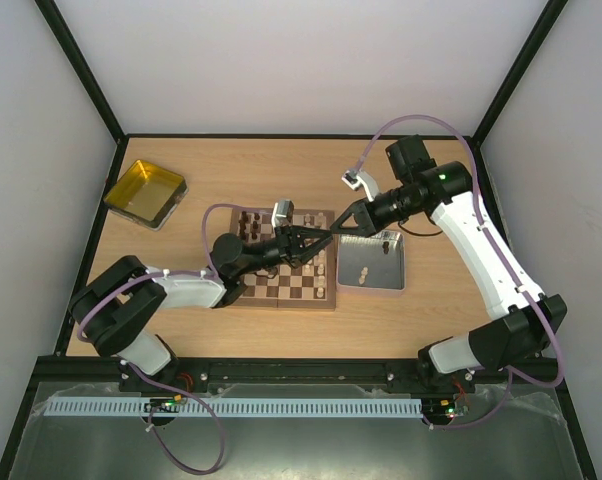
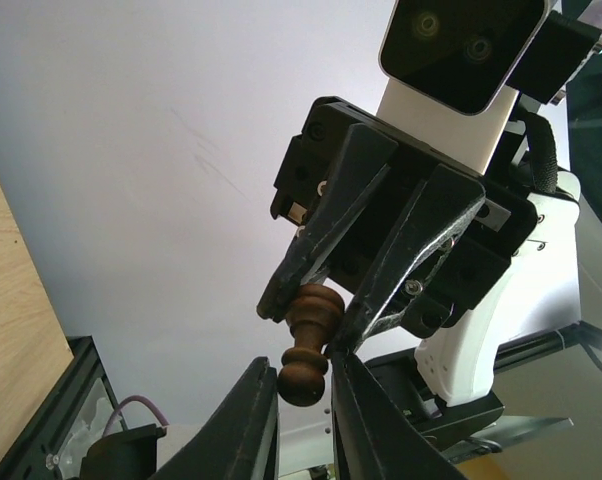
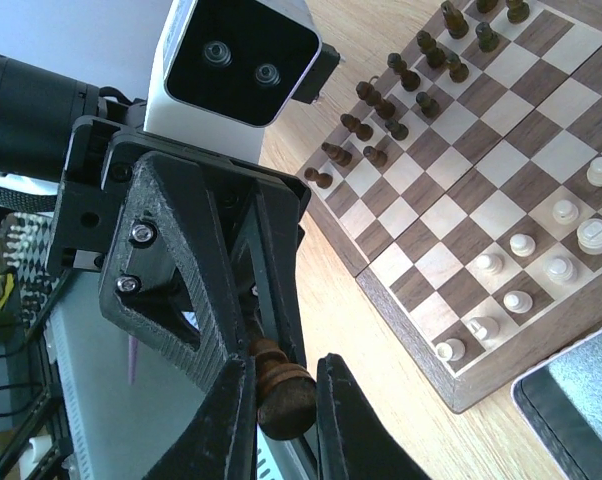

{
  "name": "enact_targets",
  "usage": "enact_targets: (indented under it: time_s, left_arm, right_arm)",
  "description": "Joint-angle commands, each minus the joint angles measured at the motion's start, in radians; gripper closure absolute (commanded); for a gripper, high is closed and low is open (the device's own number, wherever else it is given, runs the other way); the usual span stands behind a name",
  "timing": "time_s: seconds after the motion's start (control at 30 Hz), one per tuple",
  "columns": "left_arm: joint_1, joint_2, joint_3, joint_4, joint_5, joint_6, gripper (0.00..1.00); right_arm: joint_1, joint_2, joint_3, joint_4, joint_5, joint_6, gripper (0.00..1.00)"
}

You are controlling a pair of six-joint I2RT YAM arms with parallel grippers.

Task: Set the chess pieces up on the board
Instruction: Place the chess piece on the chessboard.

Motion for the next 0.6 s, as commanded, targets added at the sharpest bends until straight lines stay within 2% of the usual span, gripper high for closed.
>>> enact_targets:
  time_s: [0.0, 0.17, 0.4, 0.57]
  left_arm:
    - [0.004, 0.003, 0.029, 0.11, 0.011, 0.009, 0.84]
    - [0.004, 0.004, 0.031, 0.104, 0.01, 0.014, 0.85]
    - [0.006, 0.005, 0.031, 0.098, 0.009, 0.014, 0.73]
    - [0.007, 0.002, 0.039, 0.09, 0.013, 0.019, 0.74]
  right_arm:
    - [-0.001, -0.02, -0.009, -0.018, -0.006, -0.009, 0.98]
    - [-0.001, -0.021, -0.009, -0.026, -0.015, -0.016, 0.98]
    - [-0.001, -0.022, -0.012, -0.034, -0.02, -0.026, 0.98]
    - [-0.001, -0.022, -0.012, -0.037, -0.024, -0.028, 0.98]
